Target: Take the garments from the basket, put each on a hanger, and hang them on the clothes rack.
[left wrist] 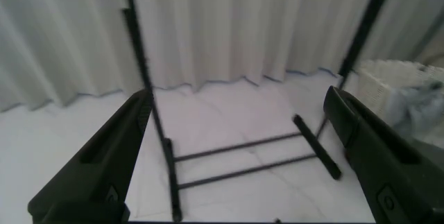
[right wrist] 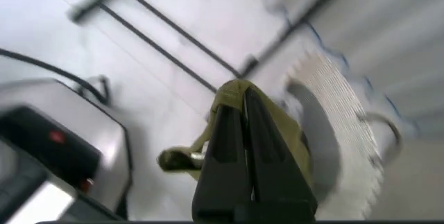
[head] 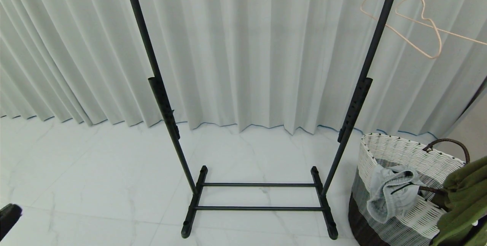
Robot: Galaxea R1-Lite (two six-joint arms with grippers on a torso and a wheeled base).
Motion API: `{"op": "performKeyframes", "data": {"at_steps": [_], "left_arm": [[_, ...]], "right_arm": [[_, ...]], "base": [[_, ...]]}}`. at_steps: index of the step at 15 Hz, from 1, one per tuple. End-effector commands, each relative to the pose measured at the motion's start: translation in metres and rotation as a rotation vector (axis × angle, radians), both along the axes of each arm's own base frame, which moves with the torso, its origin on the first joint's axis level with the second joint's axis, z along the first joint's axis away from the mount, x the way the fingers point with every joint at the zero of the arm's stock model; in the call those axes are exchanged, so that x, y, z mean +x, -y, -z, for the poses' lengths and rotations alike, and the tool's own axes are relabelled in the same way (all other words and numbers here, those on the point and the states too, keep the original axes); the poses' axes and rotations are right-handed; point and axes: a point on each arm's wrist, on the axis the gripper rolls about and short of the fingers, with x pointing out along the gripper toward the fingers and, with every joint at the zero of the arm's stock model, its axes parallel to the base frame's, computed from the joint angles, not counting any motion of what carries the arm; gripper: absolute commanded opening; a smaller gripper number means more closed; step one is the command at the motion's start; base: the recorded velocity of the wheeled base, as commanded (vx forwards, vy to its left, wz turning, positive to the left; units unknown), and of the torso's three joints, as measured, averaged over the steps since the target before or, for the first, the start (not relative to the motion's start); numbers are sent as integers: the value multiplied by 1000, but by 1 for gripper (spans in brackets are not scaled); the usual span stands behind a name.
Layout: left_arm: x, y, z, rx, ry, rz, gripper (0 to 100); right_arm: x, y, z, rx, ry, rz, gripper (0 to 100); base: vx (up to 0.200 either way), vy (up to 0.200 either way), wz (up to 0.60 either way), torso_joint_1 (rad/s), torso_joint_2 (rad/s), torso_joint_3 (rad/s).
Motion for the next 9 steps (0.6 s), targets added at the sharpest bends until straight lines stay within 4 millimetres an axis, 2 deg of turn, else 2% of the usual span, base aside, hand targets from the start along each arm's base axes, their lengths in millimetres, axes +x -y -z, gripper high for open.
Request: {"op": "performKeyframes", "data": {"at_steps": [1, 3, 4, 6, 9], "left_arm": [[55, 10, -24, 7, -163, 159, 100], [82, 18, -34, -8, -229, 210, 100], [100, 34, -39, -21, -285, 312, 100], [115, 66, -38, -61, -393, 465, 100], [130, 121, -17, -51, -566, 542, 100]], "right_arm": [[16, -15, -6, 32, 7, -92, 0], [25, -21, -10, 43, 31, -95, 0], [28, -22, -10, 49, 25, -92, 0], [30, -24, -10, 63, 14, -89, 0], [34, -26, -10, 67, 16, -88, 0]], "base": [[0, 0, 0, 0, 0, 0], [0, 0, 0, 0, 0, 0], [0, 0, 0, 0, 0, 0], [0, 0, 0, 0, 0, 0], [0, 0, 0, 0, 0, 0]]}}
